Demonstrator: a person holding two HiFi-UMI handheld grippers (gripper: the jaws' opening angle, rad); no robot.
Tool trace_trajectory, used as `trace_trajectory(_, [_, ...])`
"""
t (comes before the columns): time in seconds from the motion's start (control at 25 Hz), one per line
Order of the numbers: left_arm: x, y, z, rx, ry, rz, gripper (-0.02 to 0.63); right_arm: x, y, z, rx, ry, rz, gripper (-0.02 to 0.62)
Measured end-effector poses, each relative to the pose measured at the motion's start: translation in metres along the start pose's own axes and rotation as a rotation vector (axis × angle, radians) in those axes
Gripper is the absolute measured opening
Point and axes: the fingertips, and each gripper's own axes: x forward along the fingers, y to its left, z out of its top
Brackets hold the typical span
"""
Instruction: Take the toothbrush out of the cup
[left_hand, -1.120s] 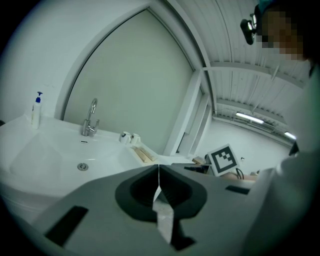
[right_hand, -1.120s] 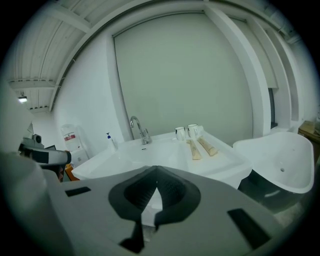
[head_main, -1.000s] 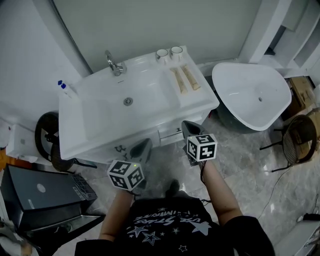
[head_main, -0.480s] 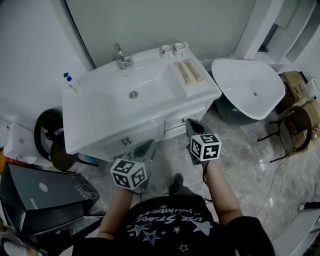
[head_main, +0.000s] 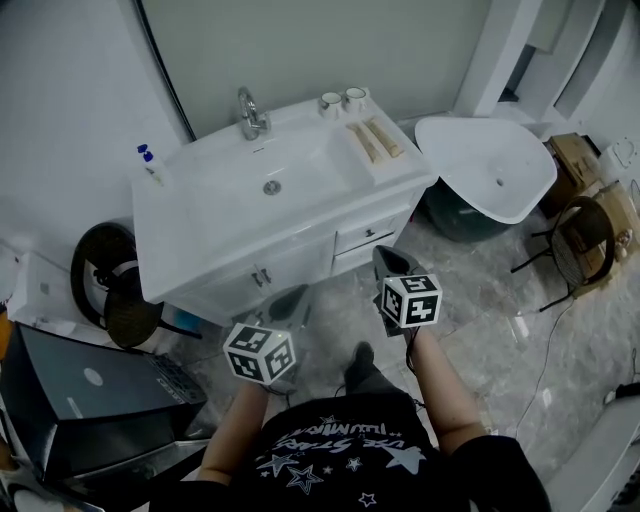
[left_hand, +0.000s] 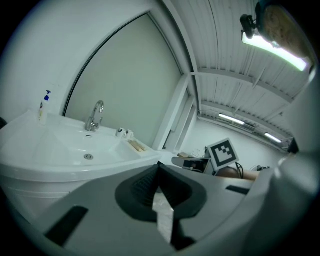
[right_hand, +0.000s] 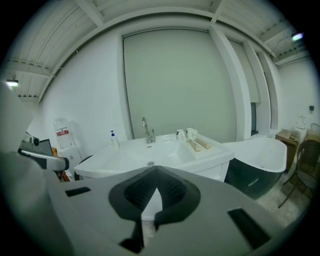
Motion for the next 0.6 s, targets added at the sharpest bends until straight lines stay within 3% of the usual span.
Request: trace_trajectory(0.6, [-0.089,-0.021,-0.035,0.021,-0.008,-0.031,0.018,-0.073,0.074,-0.043,0.0,-0.024,-0.037,0.014])
